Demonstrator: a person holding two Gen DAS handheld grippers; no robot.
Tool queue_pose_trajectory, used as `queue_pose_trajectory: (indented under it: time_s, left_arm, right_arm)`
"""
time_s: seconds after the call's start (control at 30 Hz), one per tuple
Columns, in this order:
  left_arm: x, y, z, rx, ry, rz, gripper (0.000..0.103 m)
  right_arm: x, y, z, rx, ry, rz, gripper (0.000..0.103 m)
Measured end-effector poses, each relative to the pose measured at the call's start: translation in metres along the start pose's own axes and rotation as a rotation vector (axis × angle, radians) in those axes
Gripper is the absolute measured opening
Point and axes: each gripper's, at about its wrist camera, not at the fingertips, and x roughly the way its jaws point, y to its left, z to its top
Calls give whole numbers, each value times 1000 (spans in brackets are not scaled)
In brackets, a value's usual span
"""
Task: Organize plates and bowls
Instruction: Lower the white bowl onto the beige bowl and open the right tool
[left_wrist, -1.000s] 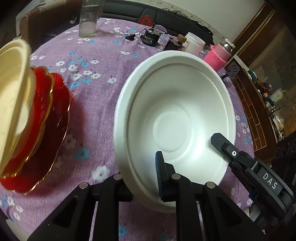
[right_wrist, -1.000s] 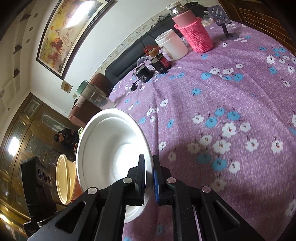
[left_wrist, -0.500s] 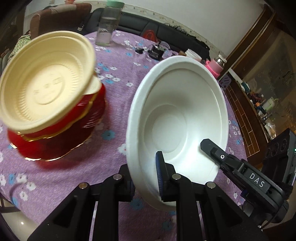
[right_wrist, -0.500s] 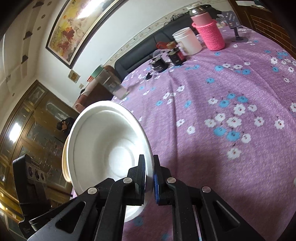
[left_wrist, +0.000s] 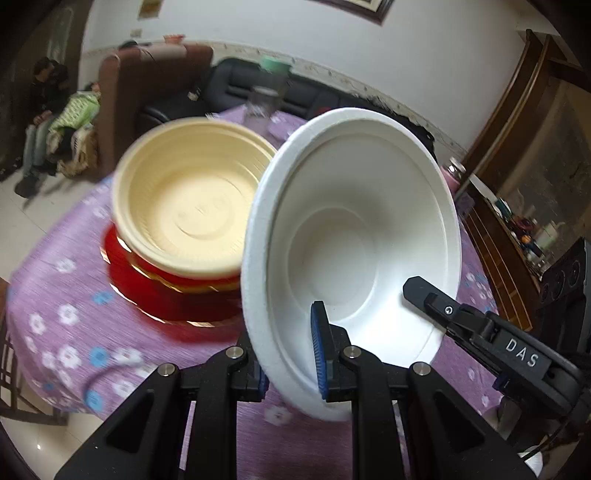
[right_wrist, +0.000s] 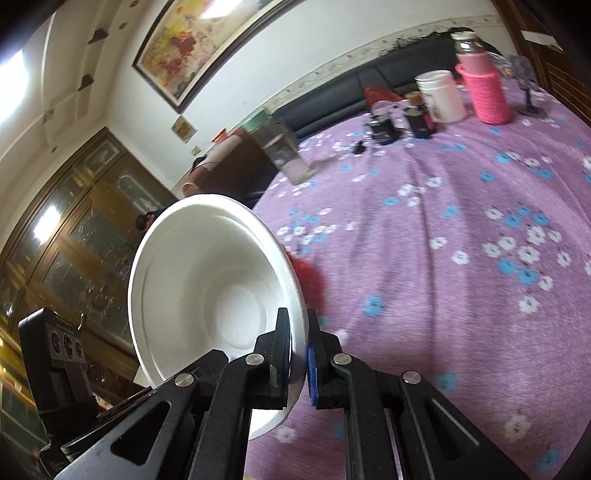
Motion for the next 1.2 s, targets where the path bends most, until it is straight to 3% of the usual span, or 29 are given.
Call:
queue_pose_trajectory:
  time_s: [0.23, 0.47, 0.77, 1.2]
  left_arm:
    - [-15, 23, 10, -7, -95, 115, 17]
    - [-17, 45, 28, -35, -121, 162, 18]
    - [-14, 75, 47, -72, -105, 164, 18]
    - [-8, 84, 59, -73, -84, 158, 18]
  right_arm:
    - [30, 37, 8, -53, 23, 50, 9]
    - [58, 66, 19, -94, 47, 69, 10]
    - [84, 80, 26, -108, 75, 82, 10]
    - [95, 83, 31, -102, 88, 89, 10]
